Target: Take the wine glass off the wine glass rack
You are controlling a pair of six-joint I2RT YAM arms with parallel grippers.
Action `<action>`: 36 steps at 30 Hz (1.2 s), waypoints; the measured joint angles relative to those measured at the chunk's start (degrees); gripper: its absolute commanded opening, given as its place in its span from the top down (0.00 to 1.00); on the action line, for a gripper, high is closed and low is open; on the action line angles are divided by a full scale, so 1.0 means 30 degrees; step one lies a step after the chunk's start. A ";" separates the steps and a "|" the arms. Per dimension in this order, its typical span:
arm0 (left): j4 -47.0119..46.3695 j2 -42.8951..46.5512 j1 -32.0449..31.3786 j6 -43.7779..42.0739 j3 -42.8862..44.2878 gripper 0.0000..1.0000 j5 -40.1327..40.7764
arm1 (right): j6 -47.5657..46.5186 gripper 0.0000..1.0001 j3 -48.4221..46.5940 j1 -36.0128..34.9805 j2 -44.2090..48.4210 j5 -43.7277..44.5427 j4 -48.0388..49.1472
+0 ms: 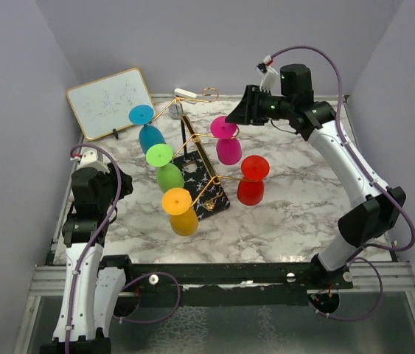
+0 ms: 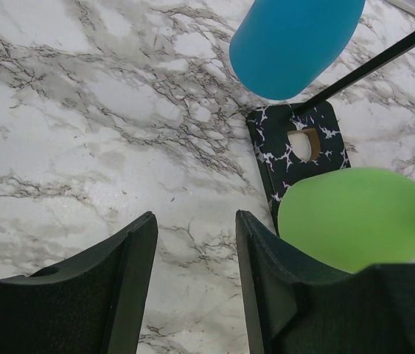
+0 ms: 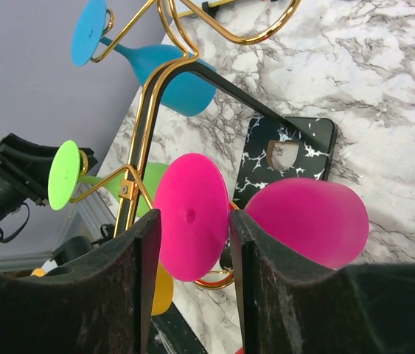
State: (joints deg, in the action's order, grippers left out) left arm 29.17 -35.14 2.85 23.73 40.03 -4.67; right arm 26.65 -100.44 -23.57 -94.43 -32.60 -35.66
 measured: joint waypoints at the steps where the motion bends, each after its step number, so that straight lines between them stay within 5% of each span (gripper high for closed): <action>1: 0.0000 0.0000 0.0000 0.0000 0.0000 0.51 0.0000 | 0.0036 0.59 0.0124 0.0000 0.0007 -0.0102 0.0095; 10: -0.0007 0.0000 0.0000 0.0000 0.0000 0.51 0.0000 | 0.0138 0.67 0.1013 -0.0036 0.0182 -0.0882 0.0488; 22: -0.0015 0.0000 0.0000 0.0022 0.0000 0.51 0.0000 | 0.0736 0.97 0.1341 -0.0044 0.0474 -0.0954 0.0845; 36: -0.0015 -0.0007 -0.0066 0.0058 0.0000 0.51 0.0000 | 0.3235 0.98 0.3825 -0.0117 0.2543 0.1260 0.2805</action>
State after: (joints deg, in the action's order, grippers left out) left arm 29.12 -35.16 2.66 23.90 40.03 -4.67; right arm 36.36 -88.97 -23.92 -86.80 -28.82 -27.24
